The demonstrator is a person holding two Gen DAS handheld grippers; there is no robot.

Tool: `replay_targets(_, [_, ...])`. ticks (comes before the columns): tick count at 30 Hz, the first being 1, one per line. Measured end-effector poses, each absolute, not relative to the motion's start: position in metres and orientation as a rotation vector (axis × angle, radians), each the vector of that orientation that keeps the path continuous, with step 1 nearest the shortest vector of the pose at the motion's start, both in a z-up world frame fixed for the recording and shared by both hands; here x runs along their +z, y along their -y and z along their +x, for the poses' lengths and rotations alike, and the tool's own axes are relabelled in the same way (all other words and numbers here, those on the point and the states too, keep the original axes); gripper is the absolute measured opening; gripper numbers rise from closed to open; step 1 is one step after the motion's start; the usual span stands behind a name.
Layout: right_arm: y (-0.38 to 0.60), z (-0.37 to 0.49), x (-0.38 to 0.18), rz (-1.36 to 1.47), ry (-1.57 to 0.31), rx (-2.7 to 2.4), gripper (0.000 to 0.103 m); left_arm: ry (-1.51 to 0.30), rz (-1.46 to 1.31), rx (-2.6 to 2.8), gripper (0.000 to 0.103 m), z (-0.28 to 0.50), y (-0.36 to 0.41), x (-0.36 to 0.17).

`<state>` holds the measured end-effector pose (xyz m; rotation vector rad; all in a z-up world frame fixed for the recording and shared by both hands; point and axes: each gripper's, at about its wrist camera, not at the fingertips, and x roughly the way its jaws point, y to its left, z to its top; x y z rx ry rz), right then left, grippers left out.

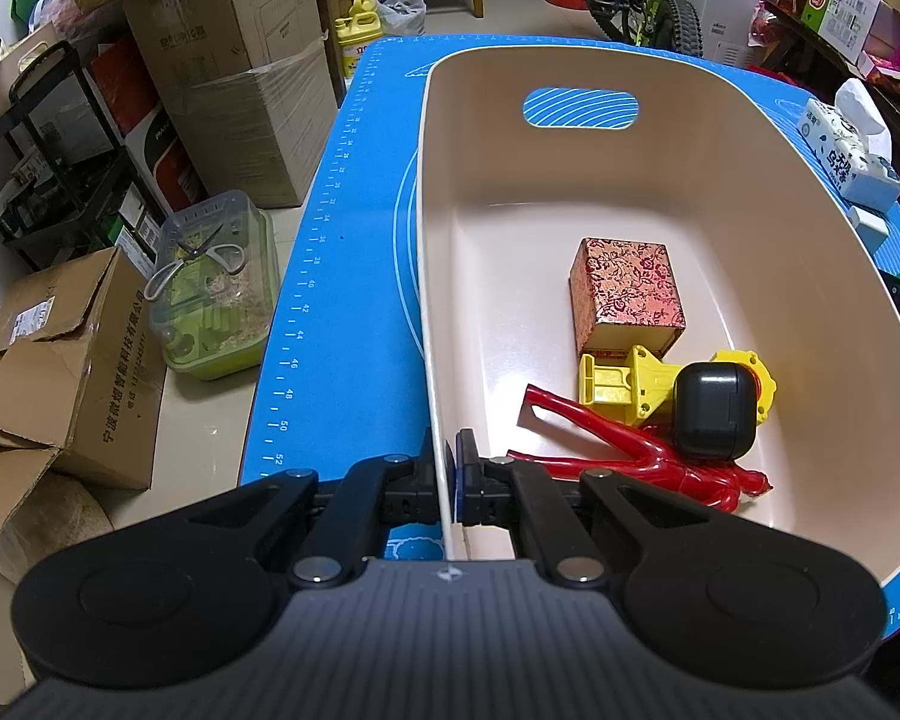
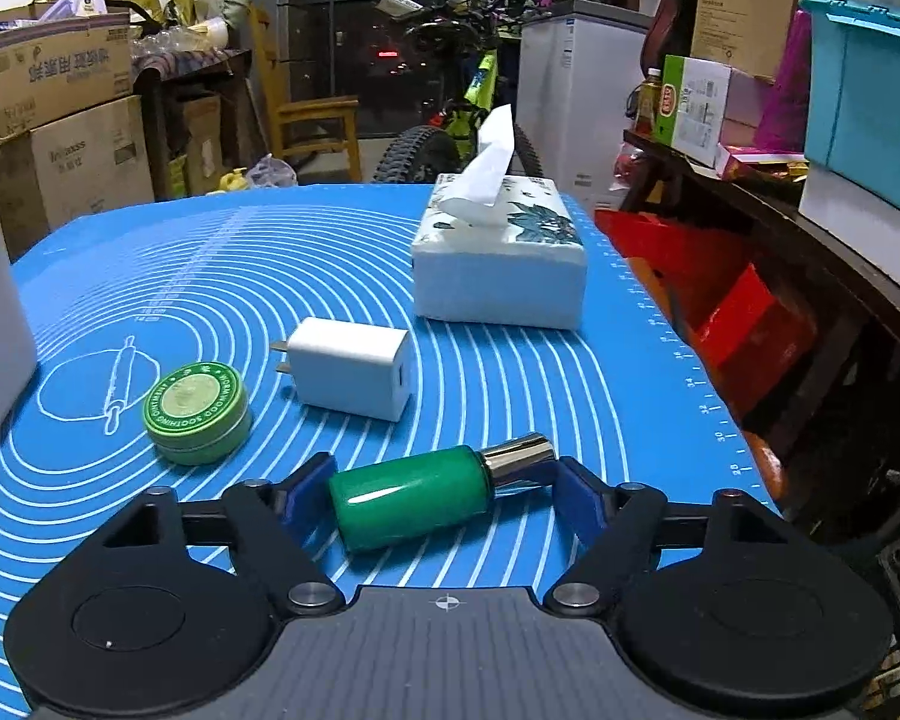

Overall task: Organize rigid objects
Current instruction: 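Grasp the green cylinder with the right gripper, then carry the green cylinder into the basket and release it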

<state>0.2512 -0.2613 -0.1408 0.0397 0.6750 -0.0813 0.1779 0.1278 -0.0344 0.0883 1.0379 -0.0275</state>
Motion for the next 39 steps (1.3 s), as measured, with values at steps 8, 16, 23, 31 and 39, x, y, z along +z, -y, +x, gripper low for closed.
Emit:
replay_targets(8, [0.253, 0.249, -0.14, 0.005, -0.656, -0.084, 0.079, -1.038, 0.088, -0.028, 0.006, 0.178, -0.128, -0.035])
replay_targets(16, [0.239, 0.237, -0.123, 0.011, -0.581, -0.04, 0.079, -1.039, 0.087, -0.027, 0.006, 0.178, -0.127, -0.034])
replay_targets(23, [0.219, 0.225, -0.083, 0.022, -0.472, 0.056, 0.079, -1.039, 0.088, -0.027, 0.006, 0.178, -0.127, -0.034])
replay_targets(31, [0.172, 0.219, -0.03, -0.019, -0.378, 0.214, 0.079, -1.038, 0.089, -0.026, 0.006, 0.178, -0.126, -0.034])
replay_targets(39, [0.104, 0.209, 0.002, -0.078, -0.339, 0.407, 0.079, -1.038, 0.089, -0.027, 0.006, 0.178, -0.127, -0.034])
